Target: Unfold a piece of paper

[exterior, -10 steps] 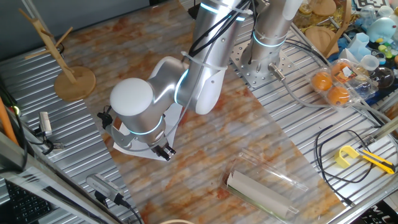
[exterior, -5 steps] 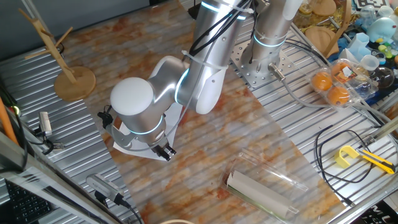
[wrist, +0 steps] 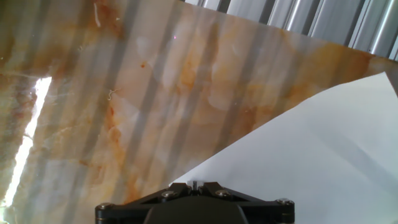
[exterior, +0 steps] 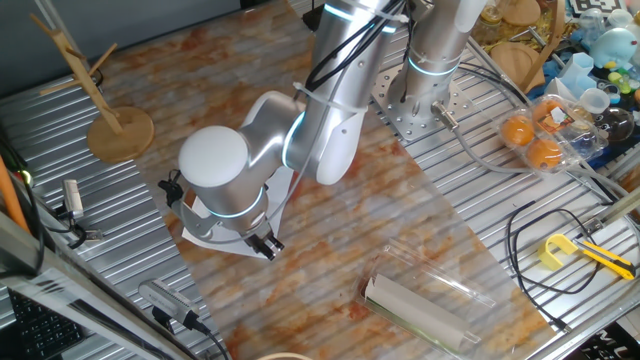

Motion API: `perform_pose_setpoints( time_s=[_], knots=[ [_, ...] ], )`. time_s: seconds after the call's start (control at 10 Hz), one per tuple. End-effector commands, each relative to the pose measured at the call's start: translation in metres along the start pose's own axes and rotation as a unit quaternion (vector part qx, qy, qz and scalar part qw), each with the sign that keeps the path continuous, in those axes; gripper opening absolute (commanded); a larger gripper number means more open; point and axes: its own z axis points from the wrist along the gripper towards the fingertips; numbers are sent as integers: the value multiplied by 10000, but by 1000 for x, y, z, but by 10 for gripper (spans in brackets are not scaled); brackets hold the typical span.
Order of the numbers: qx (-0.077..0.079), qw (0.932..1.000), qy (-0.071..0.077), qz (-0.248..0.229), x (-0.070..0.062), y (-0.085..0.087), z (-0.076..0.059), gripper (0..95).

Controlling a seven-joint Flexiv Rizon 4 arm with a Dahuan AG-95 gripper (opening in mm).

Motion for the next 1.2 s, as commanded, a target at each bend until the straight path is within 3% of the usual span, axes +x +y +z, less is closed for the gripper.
perform_pose_setpoints(
  time_s=[0.1,1.2],
  knots=[
    [7,10000,-1,4,-1,0,1,0],
    [18,10000,-22,23,-1,1,6,0]
  ],
)
